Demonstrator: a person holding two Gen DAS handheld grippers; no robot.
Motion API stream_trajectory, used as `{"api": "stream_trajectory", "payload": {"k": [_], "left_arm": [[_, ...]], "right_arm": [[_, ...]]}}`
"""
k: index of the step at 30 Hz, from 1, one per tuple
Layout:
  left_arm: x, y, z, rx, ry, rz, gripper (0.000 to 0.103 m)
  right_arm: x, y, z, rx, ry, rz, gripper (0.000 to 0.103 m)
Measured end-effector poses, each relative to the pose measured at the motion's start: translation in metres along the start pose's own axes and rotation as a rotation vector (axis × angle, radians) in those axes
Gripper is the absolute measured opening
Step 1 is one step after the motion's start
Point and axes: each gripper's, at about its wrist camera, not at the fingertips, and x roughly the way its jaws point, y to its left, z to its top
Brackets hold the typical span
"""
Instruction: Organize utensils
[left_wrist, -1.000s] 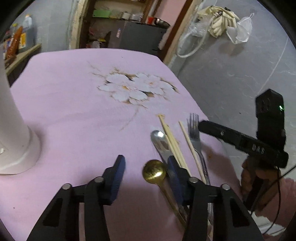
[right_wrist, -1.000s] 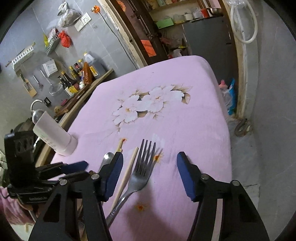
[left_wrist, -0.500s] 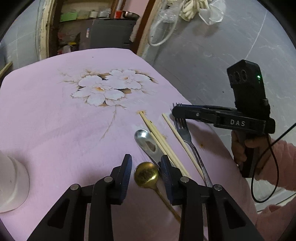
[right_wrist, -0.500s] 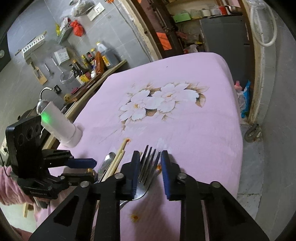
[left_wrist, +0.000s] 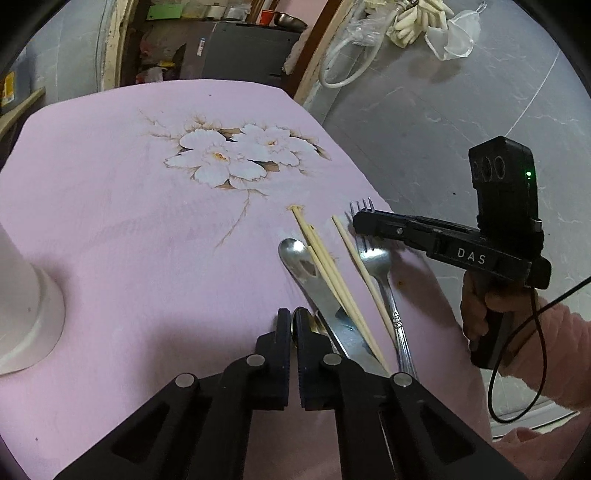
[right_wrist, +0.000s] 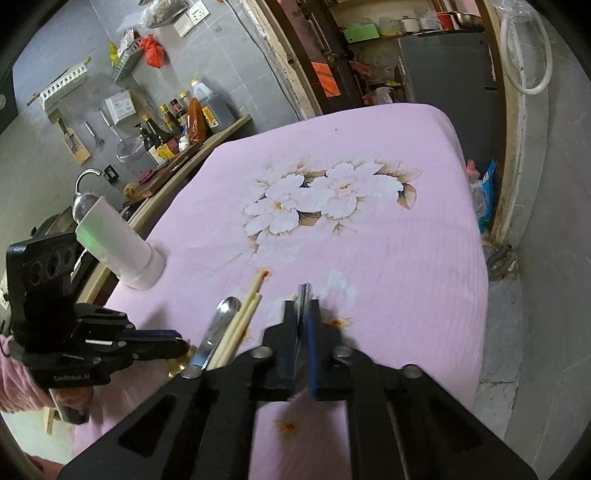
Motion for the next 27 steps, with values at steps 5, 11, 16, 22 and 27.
{"api": "stream_trajectory", "payload": {"k": [5, 11, 16, 22, 27], "left_arm": [[-0.027, -0.012, 0.003, -0.007, -0.050, 0.072, 0.003], [-0.073, -0.017, 0.008, -0.053, -0.188, 0.224, 0.003], [-0.116, -0.018, 0.016, -0.066, -0.330, 0.316, 0.003], [-0.174, -0.014, 0.033, -0.028, -0.483, 0.368, 0.003], [-0.226, 0.014, 0.048, -0.037, -0.565, 0.387, 0.003]], "right_arm": [[-0.020, 0.011, 0.001, 0.035, -0.051, -0.046, 0.002], [-0.070, 0.046, 0.008, -0.009, -0.186, -0.193, 0.002], [-0.112, 0.089, 0.019, -0.091, -0.298, -0.336, 0.002], [-0.157, 0.144, 0.049, -0.150, -0.436, -0.447, 0.002], [-0.172, 0.199, 0.084, -0.191, -0.531, -0.430, 0.002]]}}
